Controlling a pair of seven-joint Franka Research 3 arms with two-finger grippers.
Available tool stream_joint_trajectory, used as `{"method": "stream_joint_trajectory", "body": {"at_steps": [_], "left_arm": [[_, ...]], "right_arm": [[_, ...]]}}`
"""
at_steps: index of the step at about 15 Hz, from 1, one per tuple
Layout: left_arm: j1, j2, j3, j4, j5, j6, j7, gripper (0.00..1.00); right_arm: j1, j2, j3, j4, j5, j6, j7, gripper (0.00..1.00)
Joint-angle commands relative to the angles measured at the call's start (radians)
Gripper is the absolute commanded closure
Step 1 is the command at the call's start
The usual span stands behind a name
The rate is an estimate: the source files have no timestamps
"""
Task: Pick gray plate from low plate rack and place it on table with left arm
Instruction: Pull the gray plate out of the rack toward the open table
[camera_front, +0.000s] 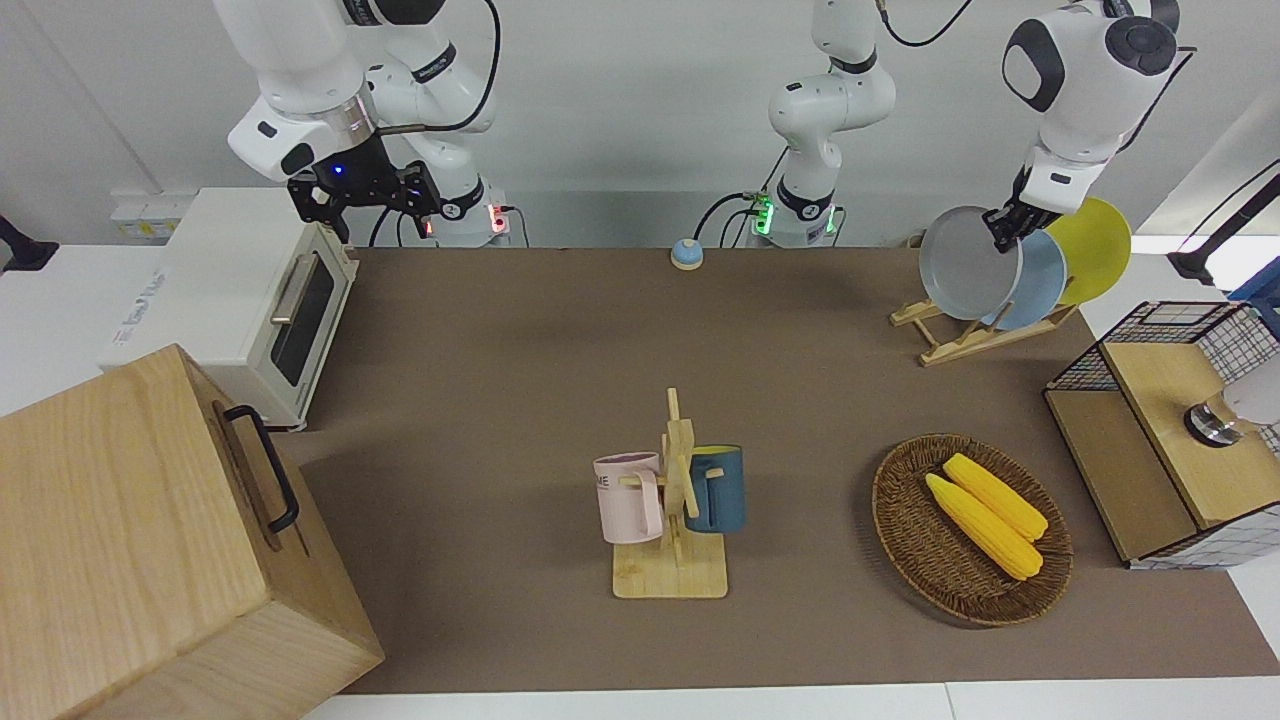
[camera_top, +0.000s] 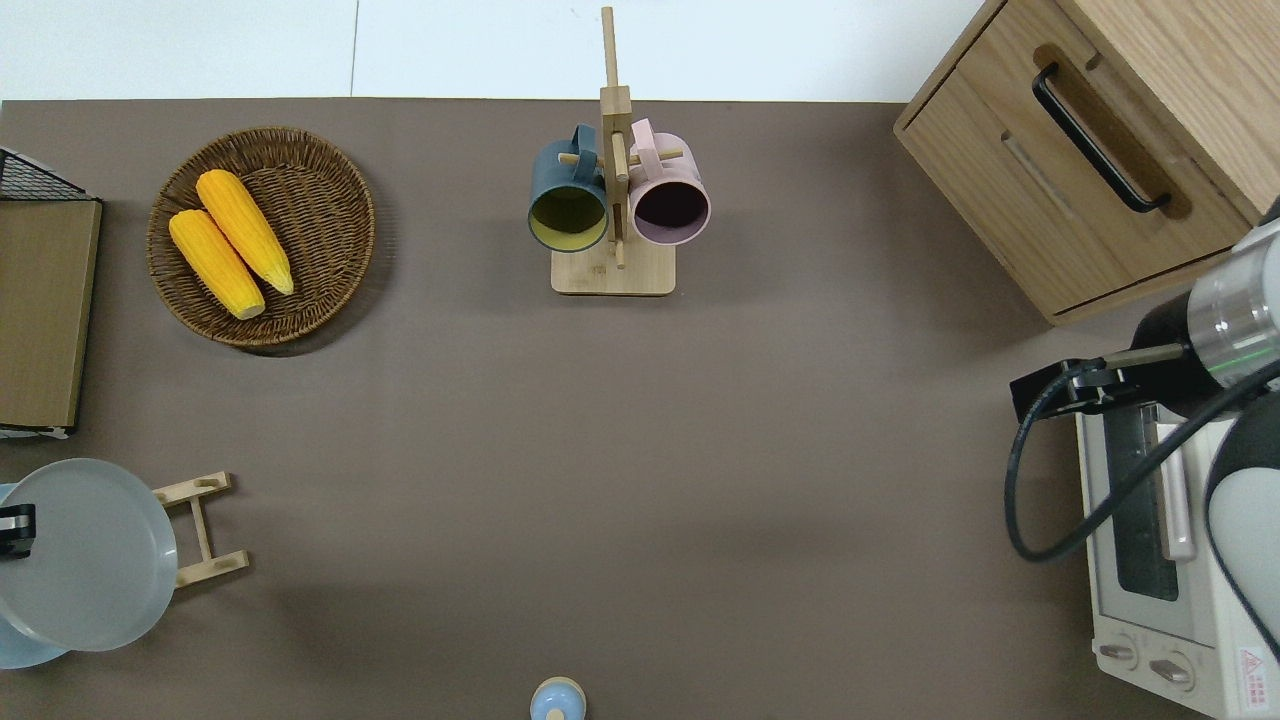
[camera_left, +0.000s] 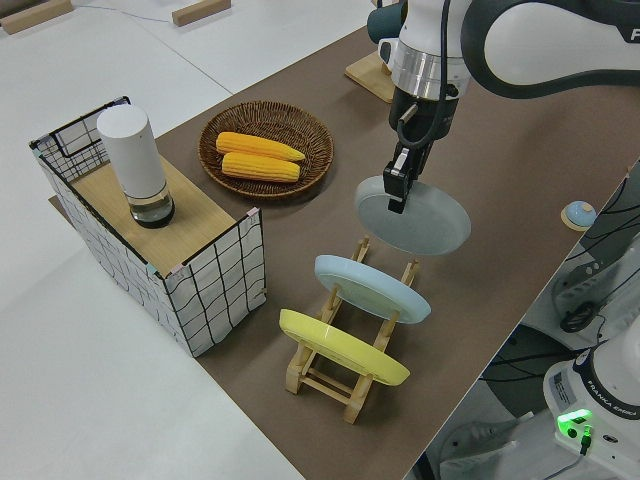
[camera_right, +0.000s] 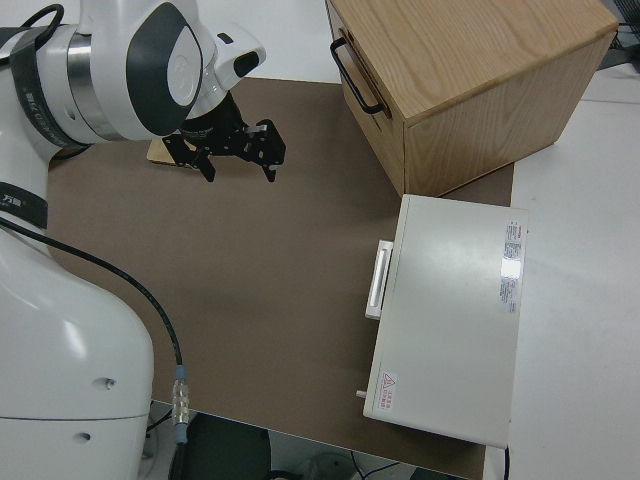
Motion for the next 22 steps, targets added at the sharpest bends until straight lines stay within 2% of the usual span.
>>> {"method": "stream_joint_trajectory", "body": {"at_steps": [1,5,9,14,18,22], "left_arm": [[-0.018,-0.006,0.0,0.014,-0.057,-0.029,0.017,0.93],[-0.091,-0.008,0.002,-0.001,-0.135,-0.03,0.017,0.93],[-0.186,-0.008,0.002,-0.02,-0.254,-0.018,0.019,0.93],[-0.265,-0.005,0.002,-0.053,-0.399,0.048,0.023,0.93],[-0.266,0.0,0.014,-0.134,-0.529,0.117,0.179,0.92],[-0.237,0.009,0.043,-0.226,-0.604,0.207,0.322,0.92]], "right_arm": [[-0.023,-0.002,0.02,0.007,-0.006,-0.011,0.012,0.017],[-0.023,-0.002,0.021,0.006,-0.006,-0.011,0.012,0.017],[-0.023,-0.002,0.02,0.007,-0.006,-0.012,0.012,0.017],[-0.023,-0.002,0.021,0.006,-0.006,-0.011,0.012,0.017],[-0.023,-0.002,0.021,0.007,-0.006,-0.011,0.012,0.017],[-0.023,-0.002,0.02,0.007,-0.006,-0.012,0.012,0.017]]}}
